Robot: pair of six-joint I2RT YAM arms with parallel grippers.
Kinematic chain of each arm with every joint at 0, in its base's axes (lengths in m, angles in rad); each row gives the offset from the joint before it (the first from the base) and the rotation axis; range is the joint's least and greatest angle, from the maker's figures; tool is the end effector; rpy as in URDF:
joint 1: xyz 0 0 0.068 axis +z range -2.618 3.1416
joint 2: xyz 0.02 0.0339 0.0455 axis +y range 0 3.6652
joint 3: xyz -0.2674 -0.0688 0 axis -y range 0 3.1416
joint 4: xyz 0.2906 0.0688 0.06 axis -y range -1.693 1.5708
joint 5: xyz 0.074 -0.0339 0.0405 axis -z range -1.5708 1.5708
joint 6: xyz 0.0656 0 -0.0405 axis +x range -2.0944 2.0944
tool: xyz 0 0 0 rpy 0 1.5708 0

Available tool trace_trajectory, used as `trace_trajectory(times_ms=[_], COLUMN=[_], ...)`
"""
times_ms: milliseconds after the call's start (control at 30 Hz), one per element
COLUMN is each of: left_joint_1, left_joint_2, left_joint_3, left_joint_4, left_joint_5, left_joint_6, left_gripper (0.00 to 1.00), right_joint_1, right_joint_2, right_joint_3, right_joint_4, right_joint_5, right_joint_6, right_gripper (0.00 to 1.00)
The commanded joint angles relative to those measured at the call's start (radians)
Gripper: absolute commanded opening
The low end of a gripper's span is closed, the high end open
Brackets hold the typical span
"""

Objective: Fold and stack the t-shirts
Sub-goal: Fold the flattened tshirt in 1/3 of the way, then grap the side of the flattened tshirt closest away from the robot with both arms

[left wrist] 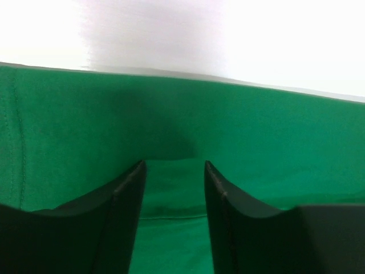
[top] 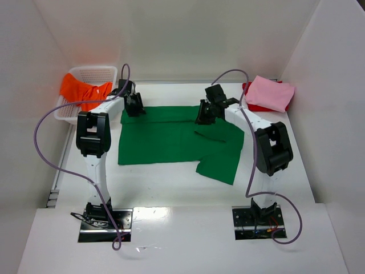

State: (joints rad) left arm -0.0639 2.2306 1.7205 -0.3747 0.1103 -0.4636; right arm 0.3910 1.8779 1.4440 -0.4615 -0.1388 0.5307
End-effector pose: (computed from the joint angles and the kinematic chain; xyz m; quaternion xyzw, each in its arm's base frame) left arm 0.5534 -0.0426 0.1275 -0.1685 0.9253 -0.1377 0.3107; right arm 0.4372 0.1900 0.1922 0.0428 0.9406 0.2056 0.2669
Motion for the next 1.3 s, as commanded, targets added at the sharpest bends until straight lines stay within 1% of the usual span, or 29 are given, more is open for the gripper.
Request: trace_trajectory(times_ms=[0,67,133,167,200,233,300,333,367,400,467,500,633,767,867,1000,1267], left_joint_1=[0.004,0.004,0.004,0.004,0.004,-0.005,-0.005,-0.005,-0.005,-0.005,-0.005,-0.005,-0.005,-0.005,-0.005,-0.005,-0.005], left_joint_2=[-0.020,-0.062,-0.097,-0.136,-0.159,-0.182,-0.253,-0.294,-0.325,-0.341,-0.386,-0.401,-0.498,-0.603,-0.702,-0.778,-0.853], left_joint_3=[0.037,0.035,0.017,-0.004,-0.005,-0.020,-0.067,-0.091,-0.119,-0.140,-0.192,-0.198,-0.323,-0.437,-0.529,-0.599,-0.658], left_joint_4=[-0.012,-0.021,-0.020,-0.012,-0.012,-0.012,-0.012,-0.012,-0.012,-0.018,-0.039,-0.043,-0.061,-0.085,-0.093,-0.107,-0.145], left_joint_5=[0.020,0.047,0.060,0.060,0.060,0.060,0.060,0.067,0.071,0.071,0.080,0.082,0.098,0.098,0.089,0.062,-0.018], left_joint_6=[0.028,0.037,0.038,0.046,0.046,0.046,0.046,0.039,0.030,0.020,0.002,0.000,-0.035,-0.063,-0.103,-0.146,-0.220], left_gripper=[0.63,0.74,0.80,0.86,0.86,0.92,0.95,0.98,0.99,0.99,1.00,1.00,1.00,1.00,1.00,1.00,1.00], right_joint_1=[-0.047,-0.084,-0.102,-0.118,-0.119,-0.133,-0.152,-0.160,-0.164,-0.164,-0.164,-0.164,-0.164,-0.164,-0.164,-0.164,-0.164], right_joint_2=[-0.048,-0.050,-0.067,-0.079,-0.094,-0.111,-0.169,-0.195,-0.230,-0.266,-0.339,-0.361,-0.456,-0.517,-0.543,-0.571,-0.546], right_joint_3=[0.029,0.006,-0.018,-0.039,-0.055,-0.070,-0.131,-0.160,-0.187,-0.213,-0.317,-0.329,-0.431,-0.491,-0.554,-0.637,-0.707], right_joint_4=[-0.025,-0.046,-0.046,-0.046,-0.046,-0.046,-0.055,-0.055,-0.059,-0.065,-0.067,-0.077,-0.155,-0.216,-0.235,-0.235,-0.192], right_joint_5=[0.119,0.131,0.148,0.168,0.178,0.188,0.210,0.224,0.237,0.243,0.257,0.273,0.339,0.357,0.357,0.366,0.287], right_joint_6=[-0.008,-0.005,0.005,0.020,0.030,0.042,0.090,0.124,0.151,0.168,0.222,0.240,0.306,0.354,0.400,0.429,0.439], right_gripper=[0.35,0.38,0.46,0.50,0.53,0.59,0.83,0.94,1.00,1.00,1.00,1.00,1.00,1.00,1.00,1.00,1.00])
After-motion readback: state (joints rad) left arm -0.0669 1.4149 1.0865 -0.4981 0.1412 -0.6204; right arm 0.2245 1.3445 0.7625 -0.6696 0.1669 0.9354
